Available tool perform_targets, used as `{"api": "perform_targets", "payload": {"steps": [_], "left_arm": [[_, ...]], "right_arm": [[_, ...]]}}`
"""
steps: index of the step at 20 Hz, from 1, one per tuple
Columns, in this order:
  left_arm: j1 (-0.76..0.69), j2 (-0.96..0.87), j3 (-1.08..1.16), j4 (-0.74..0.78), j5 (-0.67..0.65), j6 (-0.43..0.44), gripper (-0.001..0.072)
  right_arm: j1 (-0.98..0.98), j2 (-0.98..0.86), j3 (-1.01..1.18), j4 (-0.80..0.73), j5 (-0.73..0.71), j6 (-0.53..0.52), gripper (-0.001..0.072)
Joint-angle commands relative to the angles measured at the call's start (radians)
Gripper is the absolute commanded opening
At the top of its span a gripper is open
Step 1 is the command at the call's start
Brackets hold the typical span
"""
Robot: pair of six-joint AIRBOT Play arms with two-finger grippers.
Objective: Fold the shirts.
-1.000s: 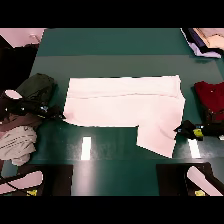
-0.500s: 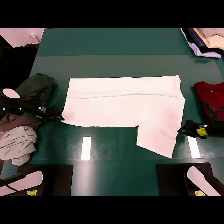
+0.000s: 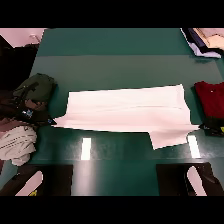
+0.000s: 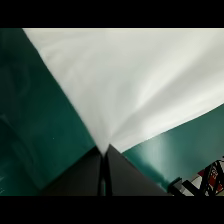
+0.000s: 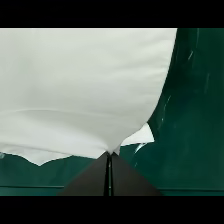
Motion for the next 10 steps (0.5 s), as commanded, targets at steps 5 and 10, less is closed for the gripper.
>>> {"api": "perform_targets", "payload": {"steps": [5,10], "left_arm": [[0.001,-0.04,0.0,-0.029,0.207,-0.038,0.0022],[0.001,-0.148,0.009,-0.041,0.365,-0.049,0.0022]], "right_arm": [[0.264,-0.153,0.082,-0.014,-0.238,0.06,0.0017],[0.304,-0.388,0.285,-0.031,-0.29,0.096,0.0017]]}}
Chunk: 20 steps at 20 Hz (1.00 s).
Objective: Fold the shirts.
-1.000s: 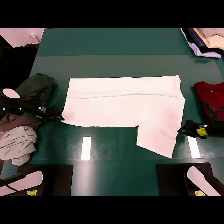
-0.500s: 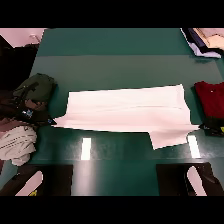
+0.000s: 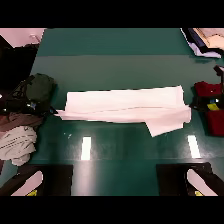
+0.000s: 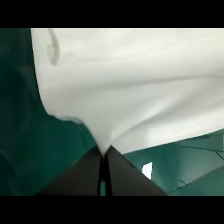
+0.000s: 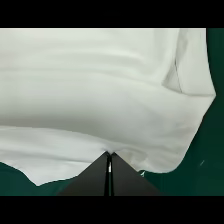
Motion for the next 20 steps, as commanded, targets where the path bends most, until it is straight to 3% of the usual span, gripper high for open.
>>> {"api": "perform_targets", "payload": {"steps": [1,9,10,11,12,13,16,17,20], "left_arm": [[0.001,-0.076,0.018,-0.014,0.118,-0.021,0.0022],[0.001,-0.314,0.176,-0.167,0.224,0.007,0.0026],[0.001,-0.333,0.188,-0.179,0.271,0.006,0.0245],[0.001,-0.348,0.198,-0.194,0.32,-0.016,0.0535],[0.001,-0.361,0.215,-0.198,0.356,-0.061,0.0577],[0.001,-0.365,0.231,-0.2,0.36,-0.074,0.0577],[0.001,-0.365,0.282,-0.204,0.253,-0.07,0.0576],[0.001,-0.365,0.288,-0.204,0.201,-0.066,0.0498],[0.0,-0.365,0.289,-0.209,0.058,0.011,0.0019]], "right_arm": [[0.029,-0.154,0.13,-0.01,-0.047,0.031,0.0017],[0.029,-0.418,0.307,0.003,-0.072,0.057,0.0021],[0.029,-0.445,0.316,0.022,-0.11,0.072,0.003],[0.026,-0.47,0.328,0.062,-0.142,0.074,0.0167],[0.017,-0.494,0.343,0.121,-0.163,0.074,0.0357],[0.002,-0.518,0.365,0.191,-0.16,0.072,0.039],[-0.056,-0.542,0.399,0.269,-0.063,0.0,0.039],[-0.079,-0.542,0.398,0.27,-0.016,-0.027,0.039],[-0.172,-0.542,0.398,0.271,0.114,-0.105,0.039]]}}
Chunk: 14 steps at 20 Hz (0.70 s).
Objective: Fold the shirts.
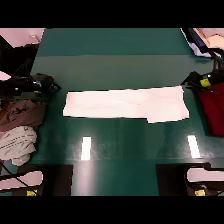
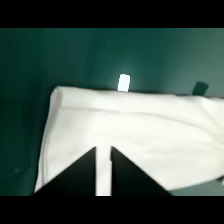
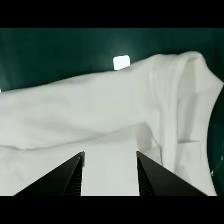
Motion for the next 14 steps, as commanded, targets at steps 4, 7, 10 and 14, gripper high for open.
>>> {"api": "perform_targets", "payload": {"steps": [4,7,10,14], "left_arm": [[-0.02,-0.004,0.011,-0.006,-0.202,0.058,0.0023],[-0.108,-0.004,0.006,-0.003,-0.198,0.071,0.0023],[-0.22,-0.004,0.006,-0.003,-0.17,0.072,0.0023],[-0.341,-0.004,0.006,-0.003,-0.123,0.071,0.0023]], "right_arm": [[-0.185,-0.015,-0.05,0.034,0.132,-0.113,0.0672],[-0.232,-0.063,-0.117,0.054,0.128,-0.182,0.0662],[-0.235,-0.143,-0.125,0.054,0.146,-0.235,0.0648],[-0.211,-0.21,-0.123,0.066,0.129,-0.308,0.0639]]}}
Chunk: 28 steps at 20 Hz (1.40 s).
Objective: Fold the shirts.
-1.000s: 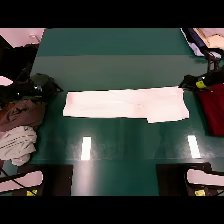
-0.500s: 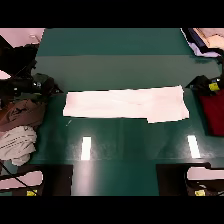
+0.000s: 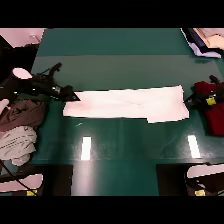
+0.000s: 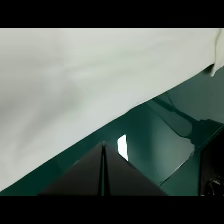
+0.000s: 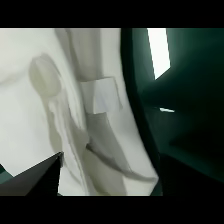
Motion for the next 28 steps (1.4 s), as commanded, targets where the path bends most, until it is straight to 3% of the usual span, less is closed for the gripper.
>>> {"api": "perform_targets", "payload": {"steps": [1,5,7,9,10,11,13,14,20,28], "left_arm": [[-0.097,0.0,0.0,0.001,0.043,0.002,0.0023],[-0.124,0.0,0.0,-0.001,0.06,-0.007,0.0023],[-0.124,0.0,0.0,0.0,0.069,-0.008,0.0023],[-0.124,-0.002,0.0,0.0,0.076,-0.008,0.0023],[-0.124,-0.002,0.0,0.0,0.076,-0.008,0.0023],[-0.124,-0.002,0.0,0.0,0.074,-0.014,0.0023],[-0.124,-0.002,0.0,0.0,0.072,-0.042,0.0023],[-0.124,-0.002,0.0,0.001,0.071,-0.042,0.0022],[-0.225,-0.057,0.067,-0.004,0.2,-0.087,0.0022],[-0.422,-0.415,0.457,-0.005,0.245,-0.146,0.0022]], "right_arm": [[0.017,-0.059,-0.005,0.038,-0.004,-0.085,0.0626],[0.043,-0.089,-0.004,0.179,-0.002,-0.129,0.062],[0.061,-0.089,-0.004,0.201,-0.002,-0.138,0.0547],[0.089,-0.089,-0.003,0.2,-0.002,-0.138,0.0517],[0.098,-0.089,-0.003,0.2,-0.001,-0.144,0.0422],[0.106,-0.089,-0.003,0.2,-0.001,-0.145,0.0377],[0.108,-0.089,0.002,0.202,0.008,-0.156,0.0092],[0.108,-0.088,0.013,0.203,0.021,-0.158,0.002],[0.171,0.04,0.143,0.202,0.078,-0.023,0.0017],[0.493,0.156,0.499,0.202,0.116,0.238,0.0017]]}}
